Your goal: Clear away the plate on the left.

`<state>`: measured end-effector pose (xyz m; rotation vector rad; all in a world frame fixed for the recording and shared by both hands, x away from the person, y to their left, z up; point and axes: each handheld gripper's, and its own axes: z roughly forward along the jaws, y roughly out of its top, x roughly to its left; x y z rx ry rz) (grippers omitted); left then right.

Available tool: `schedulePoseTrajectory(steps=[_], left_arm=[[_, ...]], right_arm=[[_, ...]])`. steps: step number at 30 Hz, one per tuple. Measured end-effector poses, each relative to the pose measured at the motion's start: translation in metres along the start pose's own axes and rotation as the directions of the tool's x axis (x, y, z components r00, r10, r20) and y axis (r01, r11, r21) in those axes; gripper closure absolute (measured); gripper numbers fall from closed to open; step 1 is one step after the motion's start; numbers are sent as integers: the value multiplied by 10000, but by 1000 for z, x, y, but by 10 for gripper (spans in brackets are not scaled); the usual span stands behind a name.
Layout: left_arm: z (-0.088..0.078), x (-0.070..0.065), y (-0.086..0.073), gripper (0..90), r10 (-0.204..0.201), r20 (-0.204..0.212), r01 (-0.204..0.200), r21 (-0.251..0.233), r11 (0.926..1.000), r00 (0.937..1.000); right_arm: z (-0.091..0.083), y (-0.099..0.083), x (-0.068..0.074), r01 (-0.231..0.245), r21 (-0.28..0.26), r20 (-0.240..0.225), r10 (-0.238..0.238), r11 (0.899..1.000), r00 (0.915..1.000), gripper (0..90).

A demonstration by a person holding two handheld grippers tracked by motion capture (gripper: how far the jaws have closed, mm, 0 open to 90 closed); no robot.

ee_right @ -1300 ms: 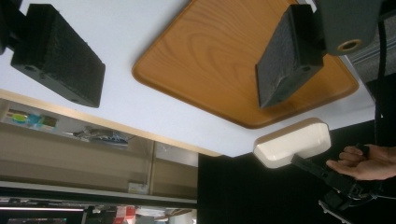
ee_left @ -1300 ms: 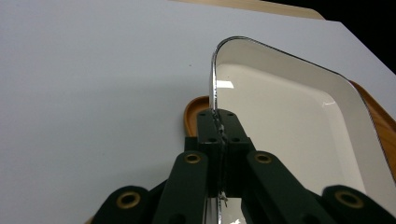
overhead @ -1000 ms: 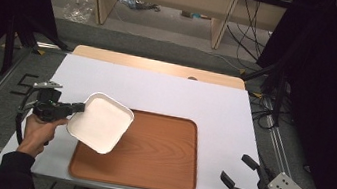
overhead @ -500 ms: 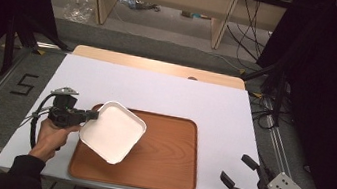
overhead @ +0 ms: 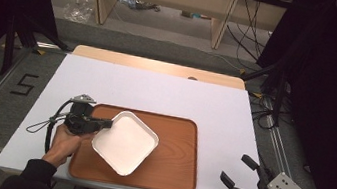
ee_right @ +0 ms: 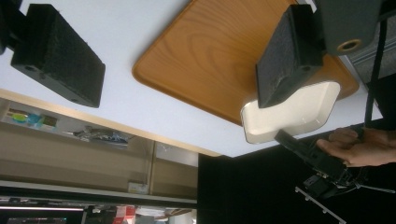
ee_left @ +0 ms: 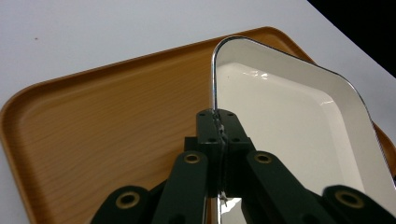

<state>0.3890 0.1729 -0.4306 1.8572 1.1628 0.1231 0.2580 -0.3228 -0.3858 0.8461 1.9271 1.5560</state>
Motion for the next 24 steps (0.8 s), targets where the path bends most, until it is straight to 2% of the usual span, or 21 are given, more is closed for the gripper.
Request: schedulePoseTrajectory(steps=[3,4,7,8,12,13,14,15,19,20,21,22,24], left_arm=[[1,-2,0,887,280,-99,-279,41,9996,9996],[2,-4,0,886,171,-101,-171,-42,9998,9998],[5,-8,-2,886,310,-107,-309,113,9995,9995],[7,-10,-2,886,176,-102,-177,-50,9998,9998],[11,-16,-3,887,367,-70,-367,68,9993,9993],[12,-17,-3,886,443,-36,-443,136,9989,9990],[13,-19,-4,886,473,-71,-471,168,9987,9989],[16,-22,-5,886,306,-59,-306,41,9995,9995],[22,-27,-7,886,557,-80,-554,337,9979,9984],[25,-29,-7,886,461,-26,-460,261,9986,9989],[25,-28,-7,886,612,-44,-609,455,9971,9981],[27,-30,-7,886,529,-42,-528,332,9981,9986],[27,-29,-8,886,711,-98,-704,532,9961,9974]], right_arm=[[0,0,0,4,-44,-79,-4,10000,10000,166],[0,0,0,11,11,-39,-11,10000,10000,166],[0,0,0,9,7,8,-9,10000,10000,166],[0,0,0,3,-53,-81,-3,10000,10000,167],[0,0,0,13,-1,14,-13,10000,10000,166],[-1,0,0,-31,142,-209,34,9999,9998,167],[0,0,0,-37,79,-187,38,10000,9998,167],[0,0,0,7,51,-15,-6,10000,10000,167],[-1,0,0,9,23,-48,-9,10000,10000,167],[0,0,0,-14,23,-4,14,10000,10000,168],[0,0,0,-66,135,-150,68,9999,9999,167],[0,0,0,2,26,-2,-2,10000,10000,167],[0,0,0,6,3,-8,-6,10000,10000,168]])
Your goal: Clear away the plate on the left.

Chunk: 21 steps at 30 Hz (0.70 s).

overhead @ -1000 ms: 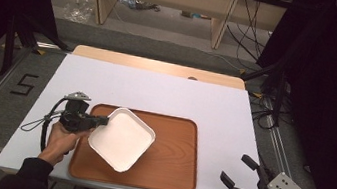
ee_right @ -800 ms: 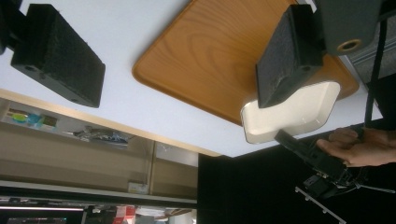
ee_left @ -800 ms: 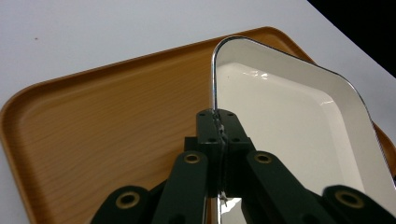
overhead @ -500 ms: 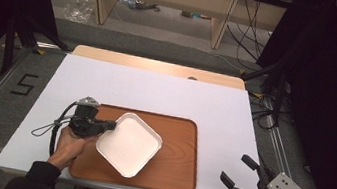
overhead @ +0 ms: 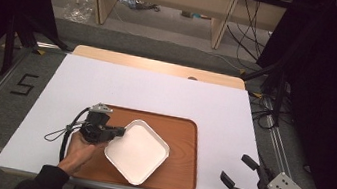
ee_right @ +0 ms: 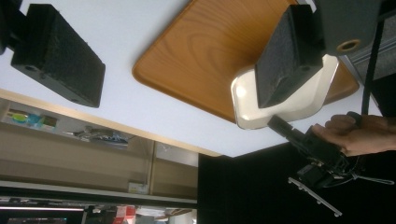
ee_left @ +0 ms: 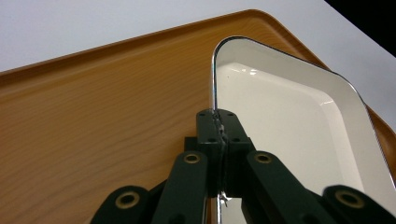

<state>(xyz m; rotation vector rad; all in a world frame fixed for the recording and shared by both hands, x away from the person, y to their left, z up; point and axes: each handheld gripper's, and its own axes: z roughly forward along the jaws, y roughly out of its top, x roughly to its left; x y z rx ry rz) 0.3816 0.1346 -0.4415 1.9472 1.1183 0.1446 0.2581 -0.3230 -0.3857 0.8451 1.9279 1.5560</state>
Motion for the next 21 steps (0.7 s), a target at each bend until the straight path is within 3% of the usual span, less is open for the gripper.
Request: schedulePoseTrajectory(steps=[14,18,21], left_arm=[[15,-6,-3,885,-201,-93,203,172,9996,9998],[20,-7,-4,885,20,-130,-15,397,9992,9999],[22,-6,-4,884,-31,-242,42,435,9990,9997]], right_arm=[[0,0,0,-13,-14,17,13,10000,10000,168],[1,0,0,-14,0,21,14,10000,10000,168],[1,0,0,-51,-6,-93,51,10000,9999,168]])
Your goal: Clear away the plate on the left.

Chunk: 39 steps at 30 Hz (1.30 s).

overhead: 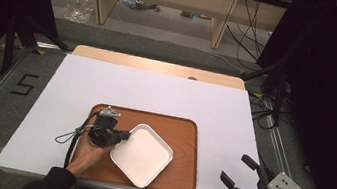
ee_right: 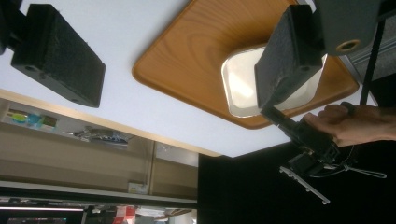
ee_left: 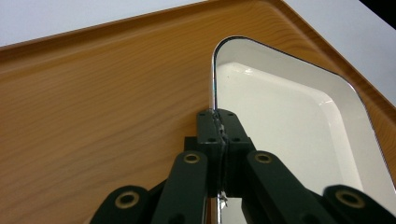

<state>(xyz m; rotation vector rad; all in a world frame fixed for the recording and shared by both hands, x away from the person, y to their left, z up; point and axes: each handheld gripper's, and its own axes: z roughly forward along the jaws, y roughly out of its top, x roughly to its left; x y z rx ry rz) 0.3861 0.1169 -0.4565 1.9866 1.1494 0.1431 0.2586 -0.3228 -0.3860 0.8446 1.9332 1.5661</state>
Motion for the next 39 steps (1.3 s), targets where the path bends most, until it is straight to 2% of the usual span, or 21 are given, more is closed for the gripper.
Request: schedulePoseTrajectory(steps=[1,5,8,9,15,17,18,19,20,21,27,30,32,34,35,36,37,39], left_arm=[[1,0,0,884,-116,-51,115,-25,9999,9999],[3,1,-3,879,18,-120,-16,133,9999,9999],[5,2,-4,876,-198,-127,200,141,9997,9997],[5,3,-4,875,-82,-133,85,219,9997,9999],[7,3,-7,873,-12,-254,18,221,9998,9997],[7,4,-7,870,-23,-314,38,462,9989,9995],[7,6,-8,870,53,-268,-37,614,9981,9996],[7,6,-8,868,-23,-239,39,668,9978,9997],[7,6,-8,867,-8,-269,28,725,9974,9996],[8,6,-9,866,-3,-338,28,741,9972,9994],[6,5,-11,849,123,-257,-93,1142,9934,9996],[5,4,-14,835,198,-299,-158,1284,9916,9994],[3,3,-15,828,235,-351,-179,1527,9881,9991],[2,3,-17,821,293,-341,-236,1571,9873,9990],[1,2,-17,818,309,-359,-243,1730,9846,9989],[1,2,-17,815,292,-350,-226,1762,9841,9990],[0,2,-17,813,328,-365,-255,1833,9827,9988],[-1,1,-18,808,206,-357,-135,1899,9817,9992]], right_arm=[[0,0,0,-29,152,-40,29,9999,10000,168],[0,0,0,32,-7,95,-32,10000,9999,168],[-1,0,0,48,32,75,-49,10000,10000,168],[-1,0,0,59,38,32,-59,10000,10000,169],[-1,0,0,51,38,35,-52,10000,10000,168],[-1,0,0,51,63,26,-51,10000,10000,168],[-1,0,0,5,147,-139,-3,9999,9999,168],[-1,0,0,32,-92,-62,-32,10000,10000,168],[-1,0,0,8,130,-142,-6,9999,9999,168],[-1,0,0,31,108,32,-32,9999,10000,168],[-1,0,0,56,27,84,-56,10000,9999,168],[-1,0,0,38,-82,-66,-38,10000,10000,168],[-2,0,0,58,195,33,-59,9998,10000,168],[-1,0,1,48,-38,-23,-48,10000,10000,169],[-1,0,1,40,-73,-69,-41,10000,10000,168],[-1,0,0,14,113,-131,-12,9999,9999,168],[-1,0,0,38,68,25,-38,10000,10000,168],[-1,0,0,47,-23,-8,-47,10000,10000,168]])
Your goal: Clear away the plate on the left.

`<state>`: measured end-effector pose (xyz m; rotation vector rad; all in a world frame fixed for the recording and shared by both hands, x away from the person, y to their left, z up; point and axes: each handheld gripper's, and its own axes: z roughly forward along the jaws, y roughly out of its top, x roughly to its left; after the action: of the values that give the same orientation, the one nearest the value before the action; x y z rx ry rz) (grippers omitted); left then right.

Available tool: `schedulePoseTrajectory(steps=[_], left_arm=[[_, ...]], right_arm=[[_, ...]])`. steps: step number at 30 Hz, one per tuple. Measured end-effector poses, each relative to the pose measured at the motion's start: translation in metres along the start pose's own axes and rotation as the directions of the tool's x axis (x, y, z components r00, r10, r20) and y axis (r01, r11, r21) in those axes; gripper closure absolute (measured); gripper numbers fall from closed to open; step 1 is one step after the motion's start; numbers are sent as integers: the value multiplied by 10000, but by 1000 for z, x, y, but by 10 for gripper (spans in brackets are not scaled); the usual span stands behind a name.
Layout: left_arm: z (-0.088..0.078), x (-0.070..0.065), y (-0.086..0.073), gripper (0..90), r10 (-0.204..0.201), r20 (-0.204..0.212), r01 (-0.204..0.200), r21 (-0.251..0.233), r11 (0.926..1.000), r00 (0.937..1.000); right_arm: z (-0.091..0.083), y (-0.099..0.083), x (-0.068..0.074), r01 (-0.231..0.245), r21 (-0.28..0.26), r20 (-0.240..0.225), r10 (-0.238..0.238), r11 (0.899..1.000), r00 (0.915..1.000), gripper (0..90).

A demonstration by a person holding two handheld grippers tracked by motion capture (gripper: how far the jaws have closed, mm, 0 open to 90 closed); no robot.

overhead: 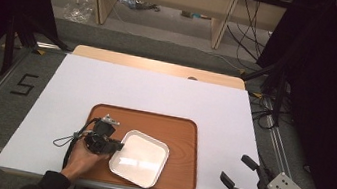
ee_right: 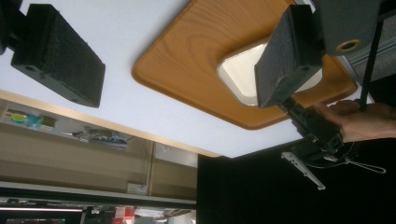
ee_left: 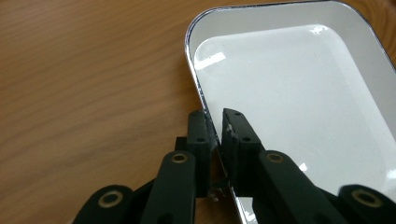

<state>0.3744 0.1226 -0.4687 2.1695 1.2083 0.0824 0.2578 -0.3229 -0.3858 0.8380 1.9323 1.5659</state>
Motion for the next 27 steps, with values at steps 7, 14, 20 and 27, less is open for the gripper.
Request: schedulePoseTrajectory(steps=[7,14,20,27], left_arm=[[-5,-8,-7,778,-26,7,25,384,9993,10000],[-9,-11,-12,764,-81,-41,83,499,9987,10000],[-11,-14,-17,755,-344,-250,355,437,9984,9991],[-16,-19,-22,740,-236,-459,264,619,9977,9987]], right_arm=[[0,0,0,-17,-76,107,18,10000,9999,168],[0,0,0,-7,41,93,7,10000,10000,168],[0,0,0,1,32,73,-1,10000,10000,168],[0,0,0,-6,58,60,6,10000,10000,168]])
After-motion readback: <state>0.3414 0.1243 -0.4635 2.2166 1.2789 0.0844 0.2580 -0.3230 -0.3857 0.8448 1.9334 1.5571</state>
